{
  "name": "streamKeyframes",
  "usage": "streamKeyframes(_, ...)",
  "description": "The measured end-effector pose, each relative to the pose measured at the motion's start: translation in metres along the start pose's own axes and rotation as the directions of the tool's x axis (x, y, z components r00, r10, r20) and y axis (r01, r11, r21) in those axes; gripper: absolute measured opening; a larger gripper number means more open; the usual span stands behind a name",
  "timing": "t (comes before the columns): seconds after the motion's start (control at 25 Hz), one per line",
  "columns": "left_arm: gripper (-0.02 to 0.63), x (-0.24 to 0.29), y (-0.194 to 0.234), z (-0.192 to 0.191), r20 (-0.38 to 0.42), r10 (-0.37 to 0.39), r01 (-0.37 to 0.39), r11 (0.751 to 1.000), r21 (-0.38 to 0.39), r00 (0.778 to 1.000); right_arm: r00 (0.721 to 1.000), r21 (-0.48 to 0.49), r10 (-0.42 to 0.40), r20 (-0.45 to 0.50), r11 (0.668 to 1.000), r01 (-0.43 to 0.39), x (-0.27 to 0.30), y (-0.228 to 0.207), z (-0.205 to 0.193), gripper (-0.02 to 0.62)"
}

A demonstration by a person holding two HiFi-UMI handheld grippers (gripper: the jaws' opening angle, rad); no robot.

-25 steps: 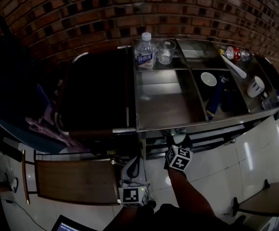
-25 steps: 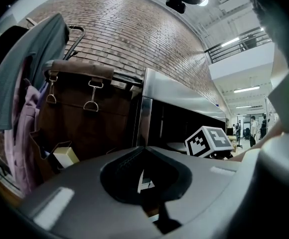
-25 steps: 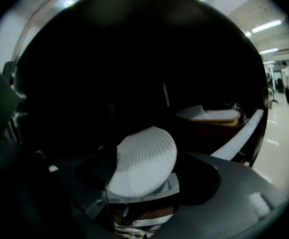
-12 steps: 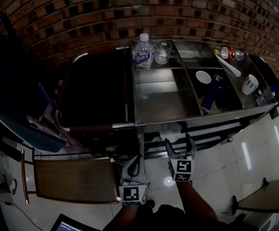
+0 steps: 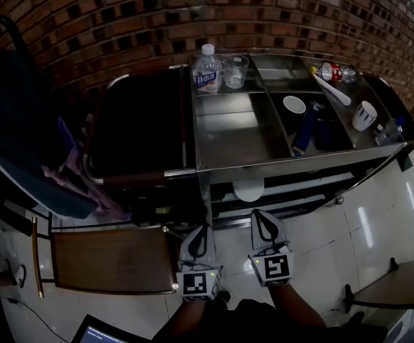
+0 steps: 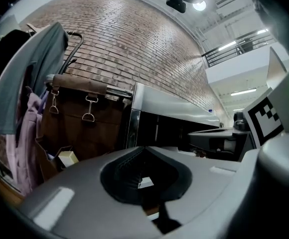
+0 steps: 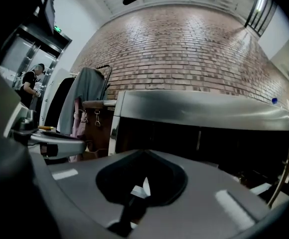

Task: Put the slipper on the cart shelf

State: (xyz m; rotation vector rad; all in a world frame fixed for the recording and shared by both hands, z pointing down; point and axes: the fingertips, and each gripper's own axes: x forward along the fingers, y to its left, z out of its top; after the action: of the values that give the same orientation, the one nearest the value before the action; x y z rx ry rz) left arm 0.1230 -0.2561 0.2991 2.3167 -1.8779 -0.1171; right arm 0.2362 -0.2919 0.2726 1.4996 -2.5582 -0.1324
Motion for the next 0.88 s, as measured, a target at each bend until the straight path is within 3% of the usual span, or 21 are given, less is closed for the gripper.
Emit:
streamKeyframes(0.28, 0.015, -0.004, 0.007, 0.002, -0.009, 0.018, -0.018, 1.000, 0.021, 1.000, 0.989, -0.048, 0.072, 0.129, 0.997, -0.067, -0.009, 0.016, 0.012, 0.002)
streamKeyframes(0.56, 0.015, 0.001, 0.005, 0.010, -0.001, 0.031, -0.031, 1.000, 0.007, 1.000, 0.983, 0.007, 0.033, 0.180, 0.999, -0.035, -0.003, 0.014, 0.027, 0.002)
streamKeyframes(0.88, 0.015, 0.009, 0.005, 0.020, 0.026, 0.026, -0.026, 1.000, 0.008, 0.999, 0.978, -0.008, 0.042, 0.202, 0.999, -0.041, 0.003, 0.011, 0.032, 0.002)
